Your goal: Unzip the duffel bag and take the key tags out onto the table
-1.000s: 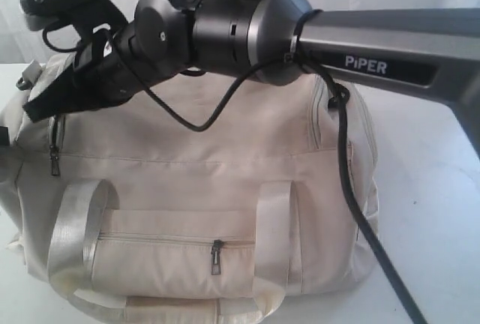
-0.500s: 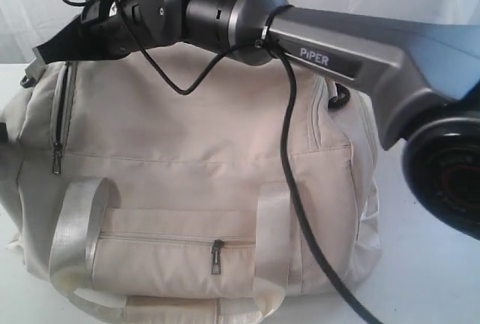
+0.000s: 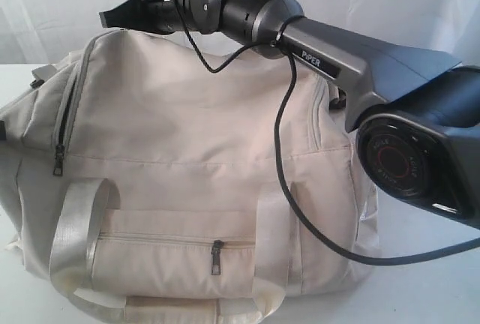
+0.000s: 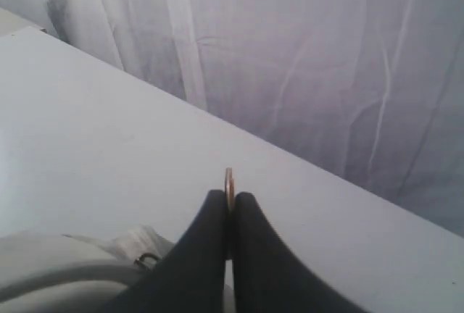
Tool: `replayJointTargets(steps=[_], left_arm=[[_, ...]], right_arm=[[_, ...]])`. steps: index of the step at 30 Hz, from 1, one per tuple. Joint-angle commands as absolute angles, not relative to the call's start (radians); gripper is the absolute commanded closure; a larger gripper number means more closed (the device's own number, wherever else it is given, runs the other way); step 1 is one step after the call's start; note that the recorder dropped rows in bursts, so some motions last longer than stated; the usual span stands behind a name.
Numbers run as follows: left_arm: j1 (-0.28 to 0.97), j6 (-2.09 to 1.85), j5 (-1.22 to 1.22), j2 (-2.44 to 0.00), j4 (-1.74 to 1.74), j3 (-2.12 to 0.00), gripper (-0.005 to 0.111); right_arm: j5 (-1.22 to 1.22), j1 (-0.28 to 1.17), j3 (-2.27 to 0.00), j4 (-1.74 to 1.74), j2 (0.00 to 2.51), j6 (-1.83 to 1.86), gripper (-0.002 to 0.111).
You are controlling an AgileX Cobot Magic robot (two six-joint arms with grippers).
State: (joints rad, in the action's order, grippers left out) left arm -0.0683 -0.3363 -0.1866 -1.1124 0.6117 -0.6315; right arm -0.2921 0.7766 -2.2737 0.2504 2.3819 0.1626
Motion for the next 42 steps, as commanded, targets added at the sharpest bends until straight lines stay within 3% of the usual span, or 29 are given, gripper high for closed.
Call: replayJointTargets(steps=[1,22,42], left_arm=[[-0.068,-0.340,-0.202,-1.105,0.618,-0.623,0.106],[-0.068,-0.337,-0.201,-1.105,0.619,-0.623,0.106],[-0.068,-0.337,-0.190,-1.105,0.619,-0.623,0.106]], right_arm=[[-0.271,0.757,-2.293,0.229,2.377,0.192,0.108],[-0.890,0.681,-2.290,-0.087,2.259,0.038,0.108],[-0.978,0.397,-2.011,-0.085,2.032,0.093,0.108]])
